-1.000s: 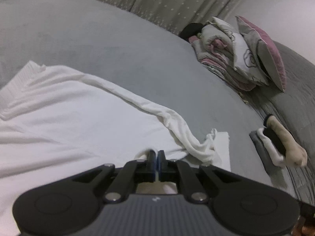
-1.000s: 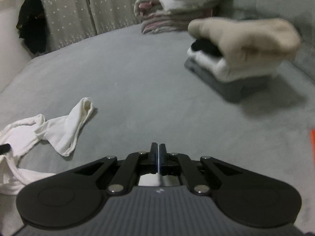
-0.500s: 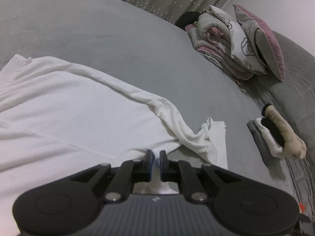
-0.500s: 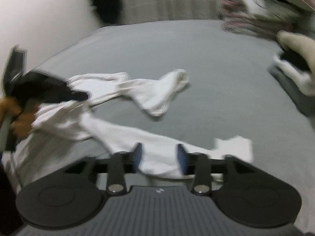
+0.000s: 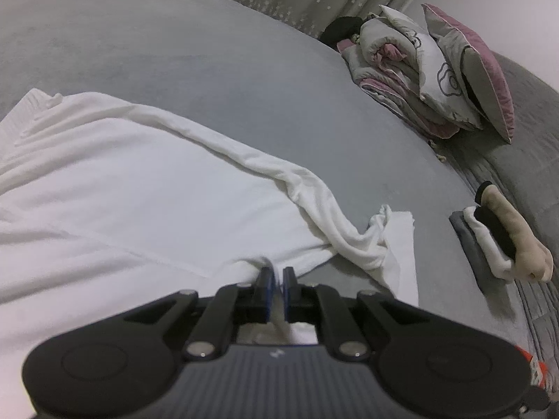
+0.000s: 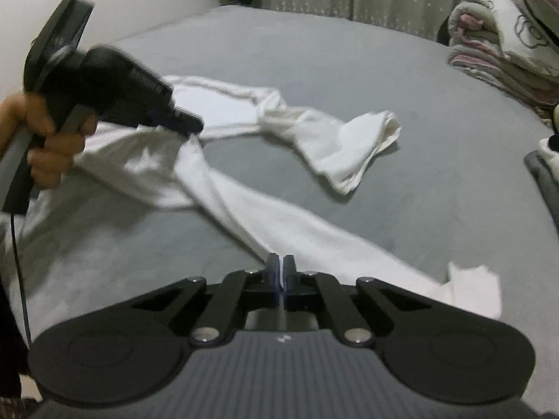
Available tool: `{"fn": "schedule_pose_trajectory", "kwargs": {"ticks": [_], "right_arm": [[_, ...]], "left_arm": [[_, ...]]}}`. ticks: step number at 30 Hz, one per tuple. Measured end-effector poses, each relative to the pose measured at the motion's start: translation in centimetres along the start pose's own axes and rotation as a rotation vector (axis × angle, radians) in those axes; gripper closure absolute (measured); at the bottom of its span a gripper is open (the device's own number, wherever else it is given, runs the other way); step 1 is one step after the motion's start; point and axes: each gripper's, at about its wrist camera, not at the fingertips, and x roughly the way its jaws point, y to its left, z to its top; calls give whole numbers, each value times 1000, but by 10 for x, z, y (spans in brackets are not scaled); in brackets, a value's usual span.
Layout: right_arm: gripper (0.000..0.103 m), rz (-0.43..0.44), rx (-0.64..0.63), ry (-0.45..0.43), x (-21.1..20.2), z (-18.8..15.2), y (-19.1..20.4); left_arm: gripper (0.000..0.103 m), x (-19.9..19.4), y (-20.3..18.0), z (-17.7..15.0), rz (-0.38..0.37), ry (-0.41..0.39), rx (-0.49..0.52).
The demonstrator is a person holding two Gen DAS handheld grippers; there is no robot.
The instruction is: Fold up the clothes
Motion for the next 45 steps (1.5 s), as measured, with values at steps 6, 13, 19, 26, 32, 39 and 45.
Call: {"fn": "schedule_pose_trajectory", "kwargs": {"ticks": [6,13,19,26,32,39,45], "right_arm": [[103,-108,69,-78,-2,30,-23],[103,-238,114,-122,38,42,-36],[90,-242,188,-173,39,43,-50],[57,-183,224,-154,3,27,-57],[57,-90,230,-133,-17,4,-51],[57,4,46,-78,-7,-10,-11],[63,32,-58,-36,19,-10,6]], "left_arm": [[98,-3,0,3,-14,-11,7],[98,-17,-3,-2,-33,-12,84],[91,-32,-7,-13,-50,-13,191],[75,-39,-16,-39,-81,13,350],[74,-44,-25,-61,-108,35,487],[75,-43,-31,-79,-124,57,594],[75,-36,-37,-87,-98,38,650]]}}
